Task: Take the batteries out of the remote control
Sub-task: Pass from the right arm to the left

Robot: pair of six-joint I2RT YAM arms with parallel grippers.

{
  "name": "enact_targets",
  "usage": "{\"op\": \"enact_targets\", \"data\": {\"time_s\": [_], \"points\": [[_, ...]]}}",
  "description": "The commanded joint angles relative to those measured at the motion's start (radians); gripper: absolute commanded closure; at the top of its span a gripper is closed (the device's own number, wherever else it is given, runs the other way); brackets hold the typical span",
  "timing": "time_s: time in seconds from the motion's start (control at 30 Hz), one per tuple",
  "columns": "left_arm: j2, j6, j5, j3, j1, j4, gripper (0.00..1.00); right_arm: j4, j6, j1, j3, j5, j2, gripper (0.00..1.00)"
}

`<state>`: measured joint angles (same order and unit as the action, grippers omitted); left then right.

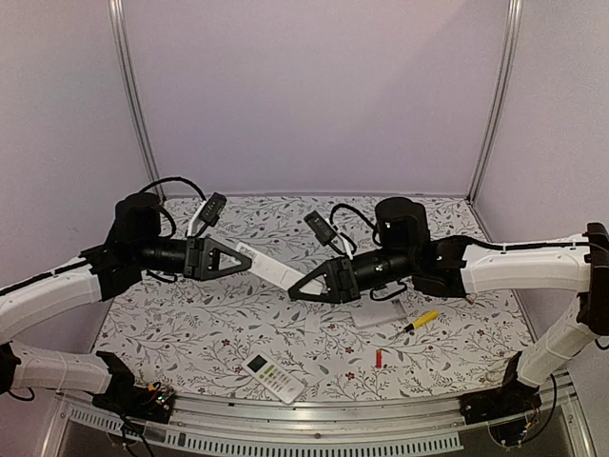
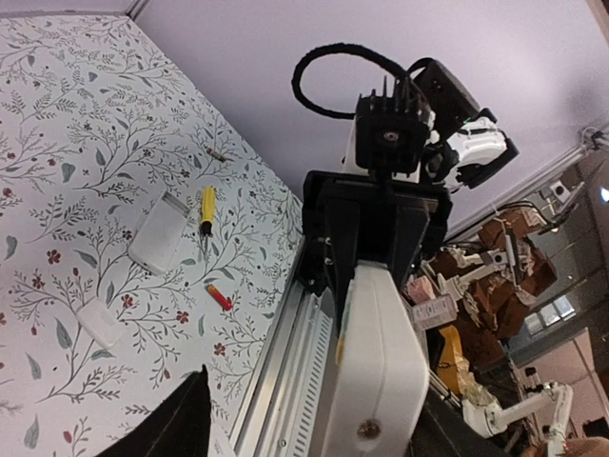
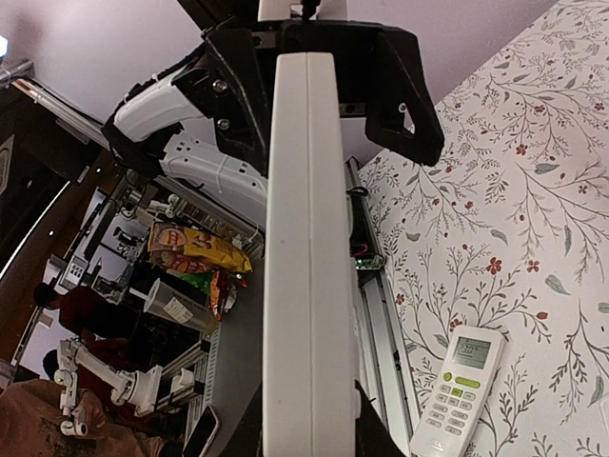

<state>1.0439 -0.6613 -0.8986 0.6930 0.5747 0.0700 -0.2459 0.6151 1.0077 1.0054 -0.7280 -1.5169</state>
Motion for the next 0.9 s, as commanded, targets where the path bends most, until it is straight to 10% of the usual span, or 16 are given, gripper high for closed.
{"op": "enact_targets", "data": {"time_s": [0.0,0.37,0.63,0.87], "points": [[0.013,-0.020,-0.035,-0.012,0.017,0.061,0.37,-0.085,0.020,-0.003,0.005,-0.085,-0.028,1.00],[0.017,-0.076,-0.066,-0.043,0.022,0.162,0.90,-0.088,0.036,-0.018,-0.021,-0.032,-0.038,0.99],[-0.018,-0.160,0.111,-0.106,0.019,0.219,1.00,-0.280,0.187,-0.046,-0.190,0.203,0.073,0.29],[-0.009,-0.294,0.148,-0.196,0.014,0.419,1.00,-0.381,0.288,0.001,-0.259,0.379,0.096,0.13]]}}
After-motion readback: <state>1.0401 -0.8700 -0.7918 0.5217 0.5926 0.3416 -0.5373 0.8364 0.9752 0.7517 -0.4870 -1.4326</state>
